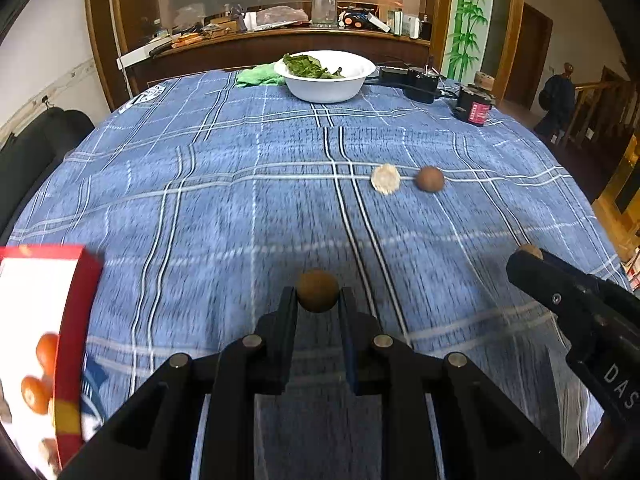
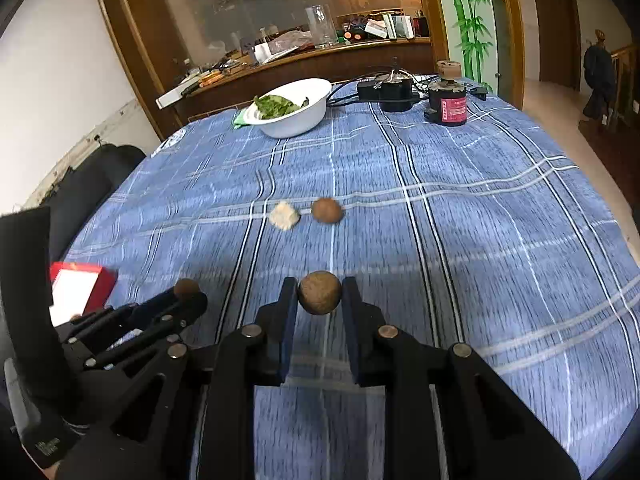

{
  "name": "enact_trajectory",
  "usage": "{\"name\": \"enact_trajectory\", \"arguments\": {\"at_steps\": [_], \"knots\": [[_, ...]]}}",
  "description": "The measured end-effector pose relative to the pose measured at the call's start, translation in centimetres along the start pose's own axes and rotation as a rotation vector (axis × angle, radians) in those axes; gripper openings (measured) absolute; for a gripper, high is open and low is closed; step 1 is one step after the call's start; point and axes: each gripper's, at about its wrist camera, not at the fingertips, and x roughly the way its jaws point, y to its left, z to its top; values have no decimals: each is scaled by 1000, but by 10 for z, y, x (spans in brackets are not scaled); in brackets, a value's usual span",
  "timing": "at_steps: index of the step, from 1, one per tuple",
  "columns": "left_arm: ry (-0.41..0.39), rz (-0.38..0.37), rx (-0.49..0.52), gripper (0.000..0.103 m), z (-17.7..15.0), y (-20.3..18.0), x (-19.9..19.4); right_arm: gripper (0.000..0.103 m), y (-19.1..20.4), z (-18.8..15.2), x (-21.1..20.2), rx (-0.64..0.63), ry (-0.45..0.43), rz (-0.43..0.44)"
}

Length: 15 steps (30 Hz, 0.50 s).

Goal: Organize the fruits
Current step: 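Grasp another brown round fruit with the left gripper while the right holds its fruit, then carry both brown round fruits toward the red-rimmed tray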

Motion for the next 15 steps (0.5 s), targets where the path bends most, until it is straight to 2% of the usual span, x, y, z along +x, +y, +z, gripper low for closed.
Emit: {"name": "enact_trajectory", "arguments": {"at_steps": [15], "knots": [[-15, -13, -9, 19, -39, 12, -33, 24, 27, -44, -30, -25, 1, 3]]}}
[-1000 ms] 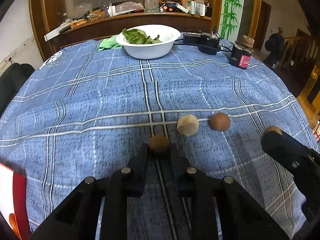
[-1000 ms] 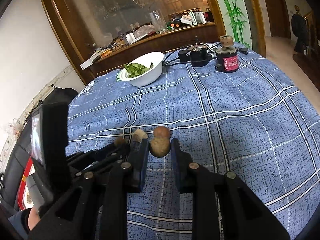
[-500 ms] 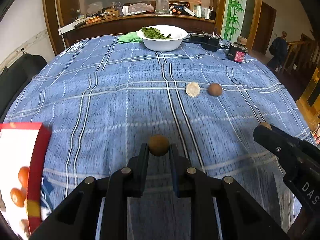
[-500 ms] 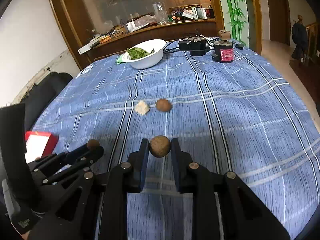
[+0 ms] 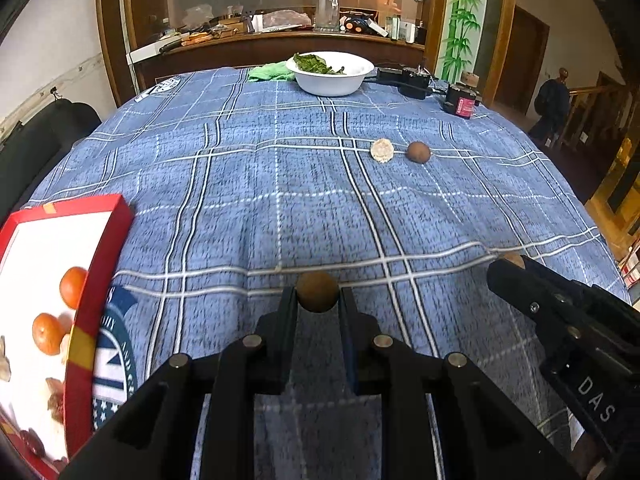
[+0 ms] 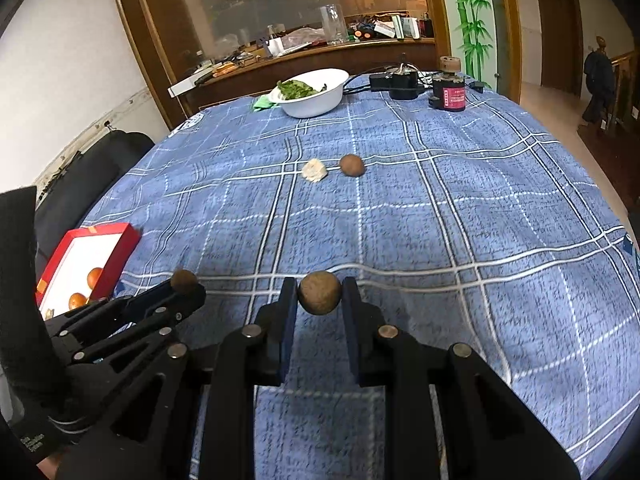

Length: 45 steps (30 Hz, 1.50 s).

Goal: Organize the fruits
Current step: 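Carry both brown round fruits toward the red-rimmed tray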

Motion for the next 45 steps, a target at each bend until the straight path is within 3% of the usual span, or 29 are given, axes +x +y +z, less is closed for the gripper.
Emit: {"name": "enact_trajectory", "arguments": {"at_steps": [15, 31, 39, 45], "knots": [[4, 7, -23, 19, -9, 11, -11, 24, 19, -13, -3, -29, 9, 25], [-32, 12, -64, 19, -26, 39, -50, 24, 51, -20, -19, -111, -2, 90], [-81, 39, -150, 19, -35, 89, -85, 24, 89, -16, -26, -185, -11, 134], [-120, 134, -262, 19, -43, 146, -105, 24, 126, -13, -25, -253, -15, 189]]}}
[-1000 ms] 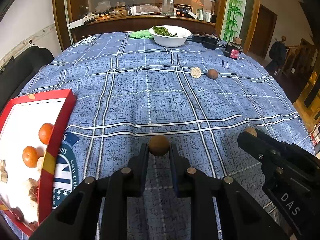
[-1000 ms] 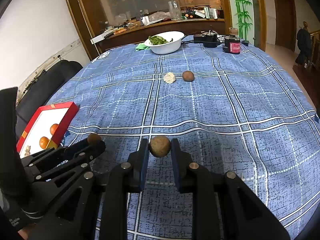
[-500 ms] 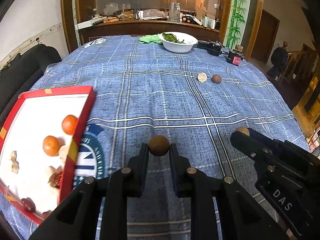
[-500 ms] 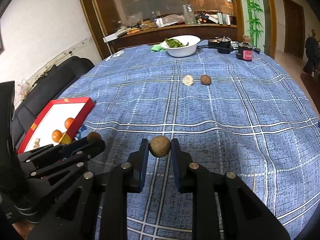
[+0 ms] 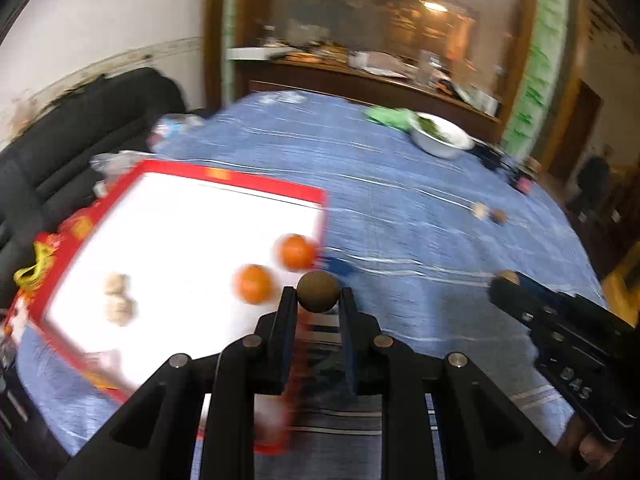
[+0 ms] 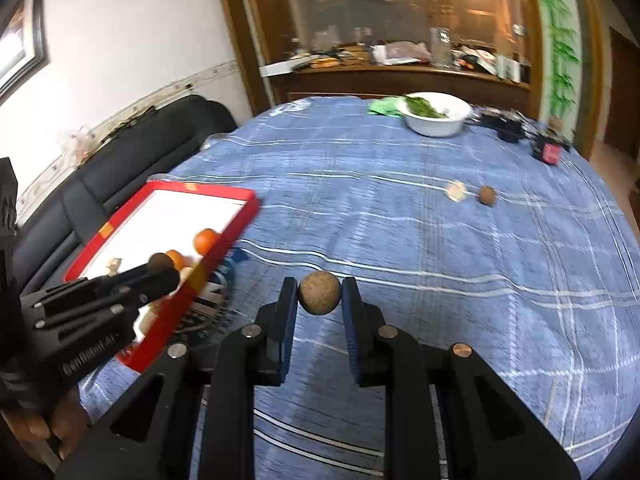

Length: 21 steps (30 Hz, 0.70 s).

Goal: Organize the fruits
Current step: 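Carry both brown round fruits toward the red-rimmed tray, then lower both brown fruits into the tray and open both grippers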

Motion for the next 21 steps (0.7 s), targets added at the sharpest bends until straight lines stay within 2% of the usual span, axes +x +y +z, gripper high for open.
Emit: {"name": "enact_trajectory", "arguments": {"at_steps": [3, 9, 14, 21], "knots": [[6, 52, -43, 19, 2, 27, 4, 24, 20, 8, 7, -37, -2, 35], [31, 122, -88, 19, 0, 56, 17, 24, 59, 21, 29, -88, 3, 108], [39, 154, -96, 19, 1, 63, 22, 24, 86, 27, 49, -127, 23, 146], [48, 184, -112, 19, 4, 73, 27, 24, 101, 37, 69, -148, 42, 160]]}}
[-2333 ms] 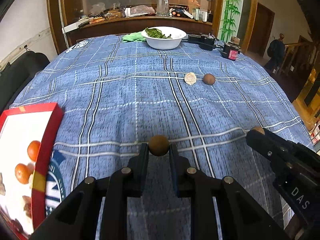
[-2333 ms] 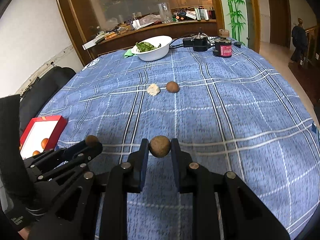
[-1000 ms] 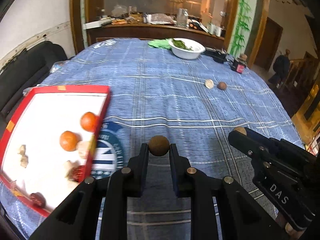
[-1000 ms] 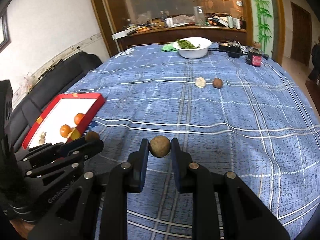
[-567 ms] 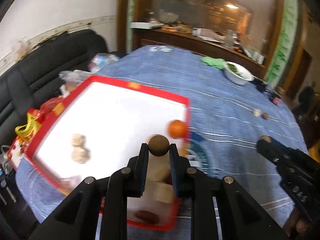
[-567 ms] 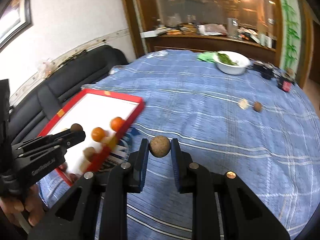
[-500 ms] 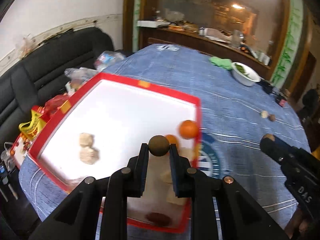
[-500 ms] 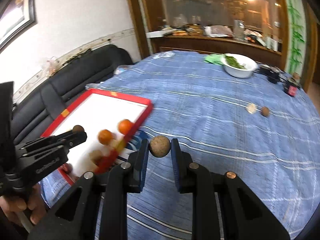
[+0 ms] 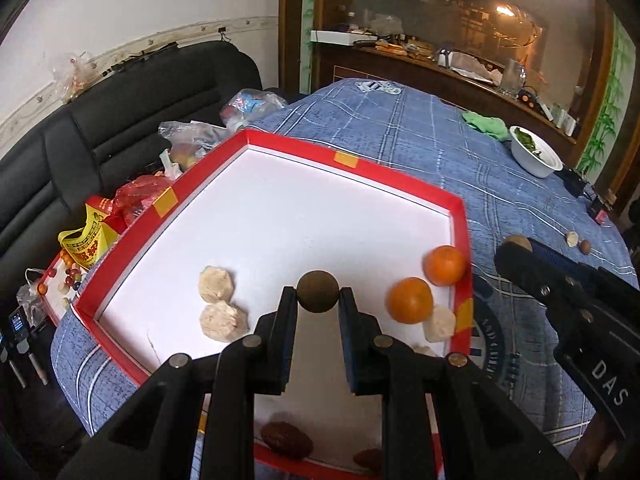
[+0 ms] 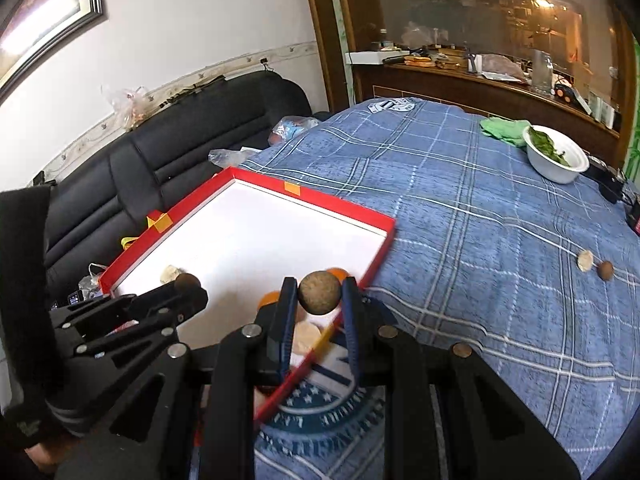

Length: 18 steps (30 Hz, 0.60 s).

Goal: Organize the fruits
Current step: 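Lower both brown fruits into the tray and open both grippers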

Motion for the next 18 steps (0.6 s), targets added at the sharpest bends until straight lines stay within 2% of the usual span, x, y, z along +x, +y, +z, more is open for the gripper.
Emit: {"name": "enact_trajectory", "arguments": {"at_steps": [7, 18], "knots": [[17, 28, -11, 19, 3, 6, 9, 25, 8, 15, 24, -15, 14, 8], [34, 37, -17, 19, 2, 11, 14, 25, 15, 19, 47, -11, 38, 21]]}}
